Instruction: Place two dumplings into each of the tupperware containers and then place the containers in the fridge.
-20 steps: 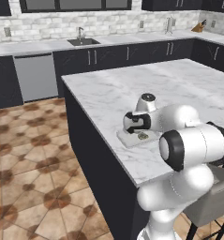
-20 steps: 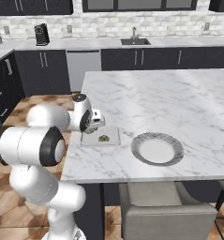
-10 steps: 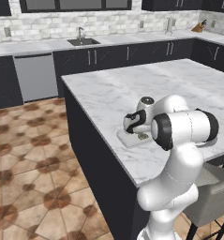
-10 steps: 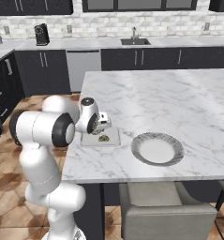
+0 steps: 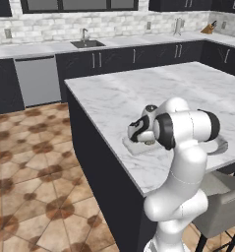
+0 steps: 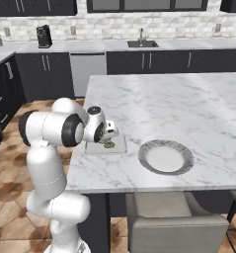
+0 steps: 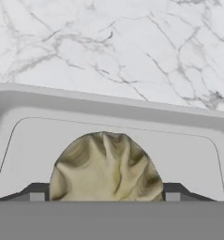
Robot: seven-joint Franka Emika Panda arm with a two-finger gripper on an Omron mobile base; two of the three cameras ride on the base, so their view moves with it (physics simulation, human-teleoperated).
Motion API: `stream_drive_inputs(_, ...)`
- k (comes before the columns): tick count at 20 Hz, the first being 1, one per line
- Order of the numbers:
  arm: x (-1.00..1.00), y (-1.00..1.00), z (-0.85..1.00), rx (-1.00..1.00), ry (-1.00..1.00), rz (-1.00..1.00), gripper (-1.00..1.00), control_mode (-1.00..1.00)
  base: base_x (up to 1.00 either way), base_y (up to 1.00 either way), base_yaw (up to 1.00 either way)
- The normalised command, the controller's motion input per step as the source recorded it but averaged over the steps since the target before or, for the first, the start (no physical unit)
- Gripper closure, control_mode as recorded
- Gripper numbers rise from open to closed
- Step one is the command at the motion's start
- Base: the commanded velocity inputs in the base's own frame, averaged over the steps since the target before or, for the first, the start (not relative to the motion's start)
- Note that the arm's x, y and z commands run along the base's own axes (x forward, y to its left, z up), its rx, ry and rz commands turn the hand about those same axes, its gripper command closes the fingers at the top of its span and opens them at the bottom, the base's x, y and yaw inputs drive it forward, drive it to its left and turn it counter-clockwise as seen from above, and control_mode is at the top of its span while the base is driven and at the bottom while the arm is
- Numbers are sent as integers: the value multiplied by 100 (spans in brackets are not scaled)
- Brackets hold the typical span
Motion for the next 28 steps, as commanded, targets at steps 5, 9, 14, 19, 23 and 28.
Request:
stream_drive_inputs(5,-1,-4,-6,0,0,0,-100,-100,0,0,0)
stream_drive_inputs(9,-13,0,0,0,0,0,-100,-100,0,0,0)
stream_drive_inputs(14,-23,24,15,-2,0,2,-100,-100,0,0,0)
stream_drive_inputs(19,-57,15,72,-1,0,6,-100,-100,0,0,0)
stream_drive_inputs(23,-79,17,48,-4,13,7,-100,-100,0,0,0)
stream_drive_inputs(28,-78,12,2,-6,22,2,-100,-100,0,0,0)
